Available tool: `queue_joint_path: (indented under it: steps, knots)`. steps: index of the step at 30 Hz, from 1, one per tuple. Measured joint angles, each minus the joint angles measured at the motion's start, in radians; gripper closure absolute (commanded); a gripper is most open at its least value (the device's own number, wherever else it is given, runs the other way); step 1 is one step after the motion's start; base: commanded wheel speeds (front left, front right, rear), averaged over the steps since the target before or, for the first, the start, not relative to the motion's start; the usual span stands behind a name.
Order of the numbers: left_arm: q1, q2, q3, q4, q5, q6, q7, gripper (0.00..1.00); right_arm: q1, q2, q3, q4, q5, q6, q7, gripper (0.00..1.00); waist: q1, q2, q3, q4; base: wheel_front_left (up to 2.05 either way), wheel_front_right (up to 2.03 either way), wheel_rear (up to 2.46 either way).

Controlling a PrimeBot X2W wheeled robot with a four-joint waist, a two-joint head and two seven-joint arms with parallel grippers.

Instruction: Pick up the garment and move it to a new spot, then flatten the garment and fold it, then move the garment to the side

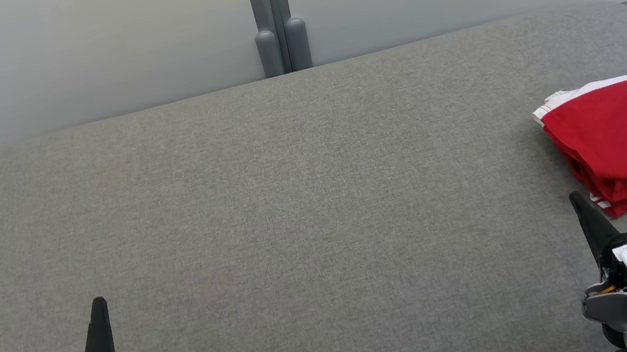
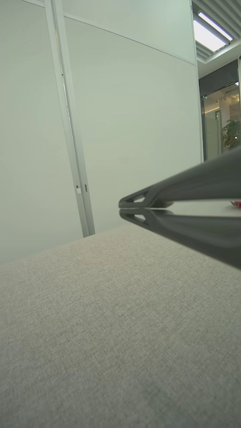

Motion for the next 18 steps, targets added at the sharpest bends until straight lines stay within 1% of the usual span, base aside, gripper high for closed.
queue_joint_path:
  steps: [18]
  knots:
    - [-0.021, -0.004, 0.022, -0.016, -0.120, 0.000, 0.032, 1.00, -0.017, -0.002, 0.001, -0.007, 0.159, 0.000, 0.033, 1.00, 0.0000, 0.0000, 0.008, -0.002, 0.00, 0.00, 0.00]
